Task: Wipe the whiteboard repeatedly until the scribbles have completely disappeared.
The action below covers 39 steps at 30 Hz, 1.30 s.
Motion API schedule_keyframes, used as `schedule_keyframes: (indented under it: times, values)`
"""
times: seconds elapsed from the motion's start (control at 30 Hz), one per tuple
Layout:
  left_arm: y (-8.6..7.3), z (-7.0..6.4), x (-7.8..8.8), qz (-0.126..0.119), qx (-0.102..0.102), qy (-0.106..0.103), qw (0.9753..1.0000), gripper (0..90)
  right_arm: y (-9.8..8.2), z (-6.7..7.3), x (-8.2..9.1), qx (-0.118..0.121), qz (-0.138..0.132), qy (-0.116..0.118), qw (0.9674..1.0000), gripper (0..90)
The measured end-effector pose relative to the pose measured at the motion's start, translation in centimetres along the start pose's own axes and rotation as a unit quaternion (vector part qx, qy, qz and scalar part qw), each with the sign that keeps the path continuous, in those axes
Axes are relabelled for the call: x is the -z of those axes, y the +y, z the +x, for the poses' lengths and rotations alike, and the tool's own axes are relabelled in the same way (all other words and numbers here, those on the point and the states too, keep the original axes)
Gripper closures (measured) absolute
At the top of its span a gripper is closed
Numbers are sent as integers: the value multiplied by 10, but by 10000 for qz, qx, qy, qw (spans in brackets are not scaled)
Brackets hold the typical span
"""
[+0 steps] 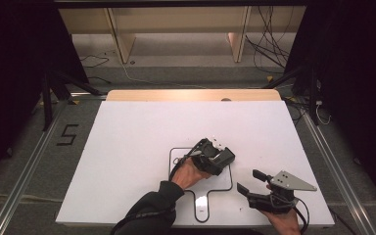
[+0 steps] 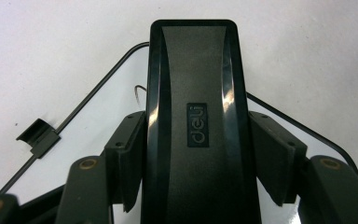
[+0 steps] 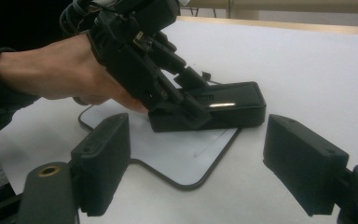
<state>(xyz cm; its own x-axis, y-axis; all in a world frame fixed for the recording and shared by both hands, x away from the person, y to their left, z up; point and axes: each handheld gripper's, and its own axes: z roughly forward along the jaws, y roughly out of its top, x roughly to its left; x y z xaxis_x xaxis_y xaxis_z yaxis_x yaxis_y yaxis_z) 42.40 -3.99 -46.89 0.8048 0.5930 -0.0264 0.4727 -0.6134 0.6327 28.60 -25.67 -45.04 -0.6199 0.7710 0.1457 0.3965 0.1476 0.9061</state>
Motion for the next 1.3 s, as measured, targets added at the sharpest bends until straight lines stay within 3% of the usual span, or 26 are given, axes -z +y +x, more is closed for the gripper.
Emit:
schedule_keyframes:
  times: [0.27, 0.43, 0.57, 0.67, 0.83, 0.93, 1.07, 1.3]
  values:
    - [15, 12, -15, -49, 106, 226, 9997, 404, 0, 0, 0, 19, -3, 1, 10000, 239]
    - [19, 21, -20, -111, 241, 151, 9995, 402, 0, 0, 0, 10, -2, 12, 10000, 239]
    - [17, 19, -19, -143, 240, 109, 9996, 402, 0, 0, 0, 31, -8, 10, 10000, 239]
    - [14, 11, -17, -87, 88, 11, 9999, 402, 0, 0, 0, 16, 3, 8, 10000, 239]
    - [1, -17, -8, -86, -235, -189, 9995, 402, 0, 0, 0, 7, 0, -9, 10000, 239]
    - [-2, -22, -5, -57, -309, -203, 9993, 402, 0, -1, 0, 3, 6, -13, 10000, 239]
    - [4, -15, -10, -77, -201, -113, 9997, 402, 0, 1, 0, 37, 9, -7, 10000, 239]
    - [16, 15, -19, -74, 156, 223, 9996, 402, 0, -1, 1, 5, -5, -14, 10000, 239]
